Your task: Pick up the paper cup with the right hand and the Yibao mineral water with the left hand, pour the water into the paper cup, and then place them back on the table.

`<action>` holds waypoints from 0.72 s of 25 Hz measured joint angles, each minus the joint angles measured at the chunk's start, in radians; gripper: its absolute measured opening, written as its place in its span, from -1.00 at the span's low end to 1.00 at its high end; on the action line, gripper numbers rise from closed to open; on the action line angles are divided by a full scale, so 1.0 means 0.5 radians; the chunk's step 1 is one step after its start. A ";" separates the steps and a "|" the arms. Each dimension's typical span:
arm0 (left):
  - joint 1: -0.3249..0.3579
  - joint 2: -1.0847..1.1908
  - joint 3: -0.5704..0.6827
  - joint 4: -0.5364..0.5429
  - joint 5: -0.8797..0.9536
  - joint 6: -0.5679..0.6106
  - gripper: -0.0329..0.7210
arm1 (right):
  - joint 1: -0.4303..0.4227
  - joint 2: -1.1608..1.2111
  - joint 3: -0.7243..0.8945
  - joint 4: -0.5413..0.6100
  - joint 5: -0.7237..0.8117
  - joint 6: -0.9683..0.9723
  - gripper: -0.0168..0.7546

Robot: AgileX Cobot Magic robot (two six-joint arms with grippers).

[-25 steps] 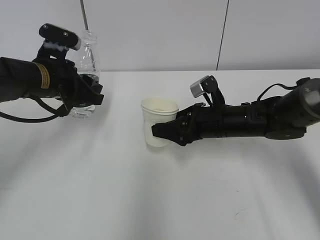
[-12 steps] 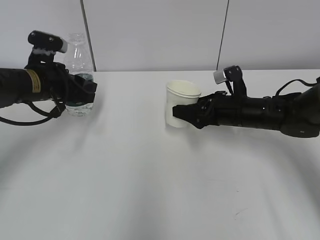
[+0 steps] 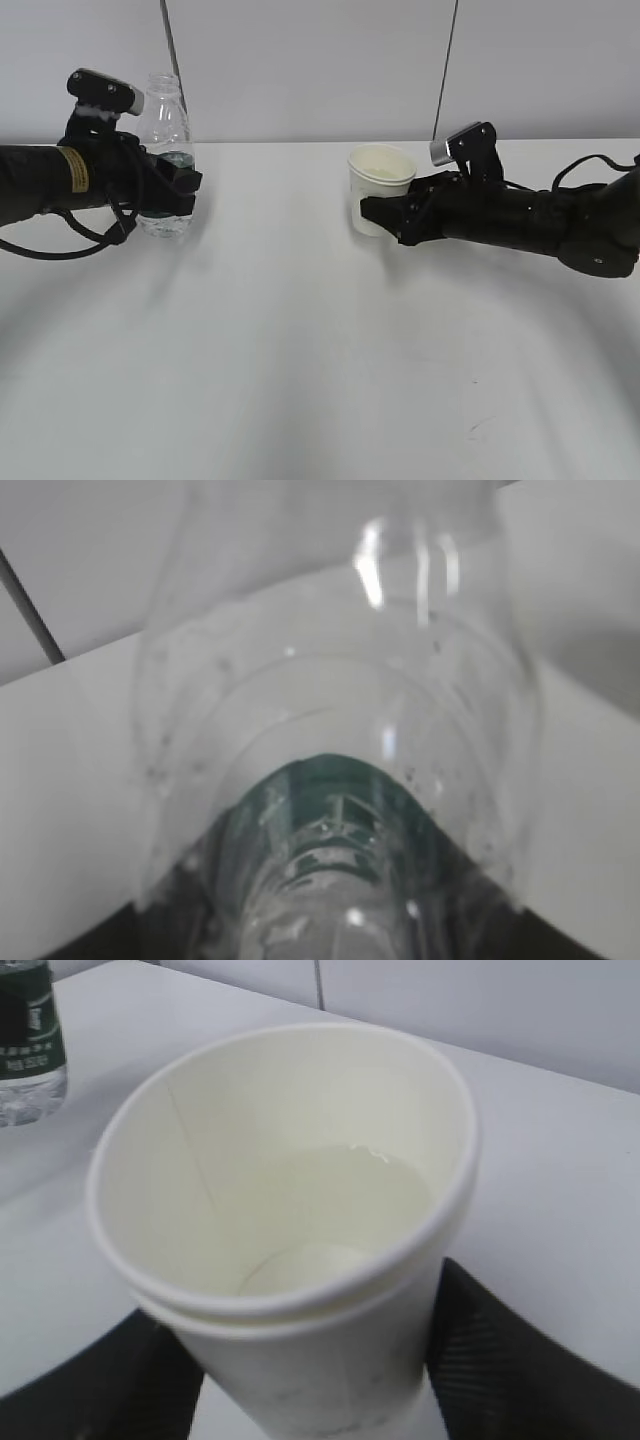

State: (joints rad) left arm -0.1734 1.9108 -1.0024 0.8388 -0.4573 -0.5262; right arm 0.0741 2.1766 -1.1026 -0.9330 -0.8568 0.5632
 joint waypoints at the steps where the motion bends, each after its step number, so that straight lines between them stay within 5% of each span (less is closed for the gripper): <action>1: 0.000 0.000 0.000 -0.002 0.000 0.012 -0.11 | 0.000 0.000 0.000 0.030 0.026 -0.013 0.34; 18: 0.000 0.047 0.000 -0.092 -0.078 0.118 -0.11 | 0.000 0.032 0.000 0.488 0.116 -0.209 0.34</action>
State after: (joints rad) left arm -0.1734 1.9343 -1.0024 0.7929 -0.4963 -0.4670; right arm 0.0741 2.1927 -1.1026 -0.6888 -0.7988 0.4585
